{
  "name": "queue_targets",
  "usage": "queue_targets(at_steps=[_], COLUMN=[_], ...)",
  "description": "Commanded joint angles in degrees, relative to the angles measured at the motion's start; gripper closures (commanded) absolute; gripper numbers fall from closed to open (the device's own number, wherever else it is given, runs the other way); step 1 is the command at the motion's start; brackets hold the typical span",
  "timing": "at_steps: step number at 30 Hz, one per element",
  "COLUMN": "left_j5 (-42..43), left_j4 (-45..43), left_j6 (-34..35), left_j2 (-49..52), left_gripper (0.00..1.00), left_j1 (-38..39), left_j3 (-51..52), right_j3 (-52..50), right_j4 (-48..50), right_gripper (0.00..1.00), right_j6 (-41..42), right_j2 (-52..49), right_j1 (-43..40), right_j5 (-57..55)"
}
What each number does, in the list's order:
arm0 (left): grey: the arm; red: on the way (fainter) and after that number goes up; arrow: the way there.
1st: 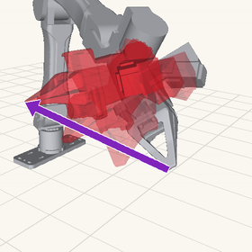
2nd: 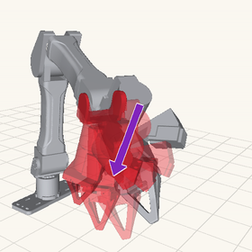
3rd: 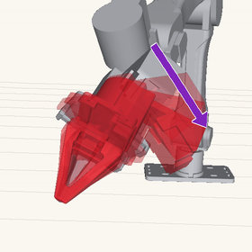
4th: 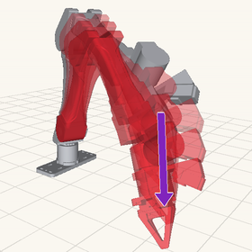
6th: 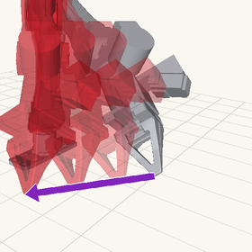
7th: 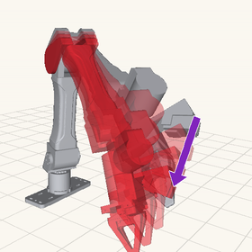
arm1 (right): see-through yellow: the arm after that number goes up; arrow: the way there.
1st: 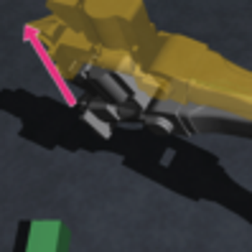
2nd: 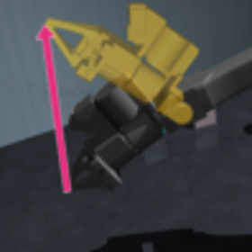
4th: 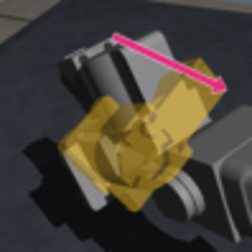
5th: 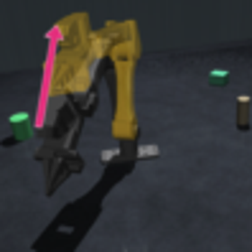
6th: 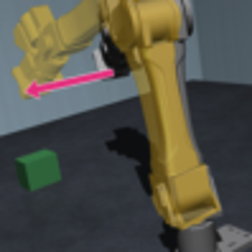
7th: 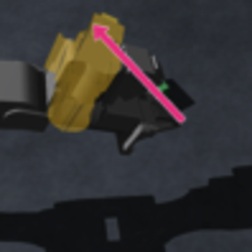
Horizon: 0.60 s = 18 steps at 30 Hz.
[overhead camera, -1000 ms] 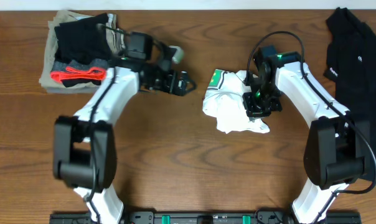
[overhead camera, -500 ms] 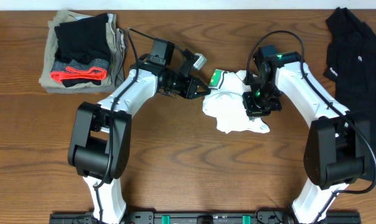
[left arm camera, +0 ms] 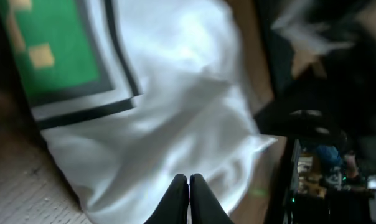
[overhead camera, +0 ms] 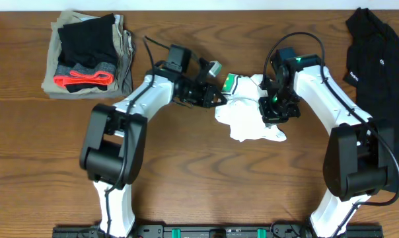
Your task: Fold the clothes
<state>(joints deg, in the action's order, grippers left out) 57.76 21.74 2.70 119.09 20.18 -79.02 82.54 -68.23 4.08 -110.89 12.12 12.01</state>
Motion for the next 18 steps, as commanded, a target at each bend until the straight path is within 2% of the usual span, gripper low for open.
queue_targets(at_steps=[1,12,18], left_j5=[-1.95,-7.67,-8.46], left_j4=[-1.07,-2.54,-2.58], left_j6=[6.67,20.76,21.64], left_j2=[3.43,10.8,10.93], left_gripper=[0.94,0.94,0.94], left_j1=[1.97,4.46,3.87], left_j3=[0.22,0.22,0.26], right_j3=[-0.15,-0.09,-0.46], right_j4=[0.11,-0.59,-2.29], right_gripper=[0.99,0.99,0.99], right_j6=[0.15,3.08,3.61], right_j2=[-0.07,0.02,0.02], right_j1=[-1.07,-6.93,-12.33], right_j5=[0.44,0.46,0.02])
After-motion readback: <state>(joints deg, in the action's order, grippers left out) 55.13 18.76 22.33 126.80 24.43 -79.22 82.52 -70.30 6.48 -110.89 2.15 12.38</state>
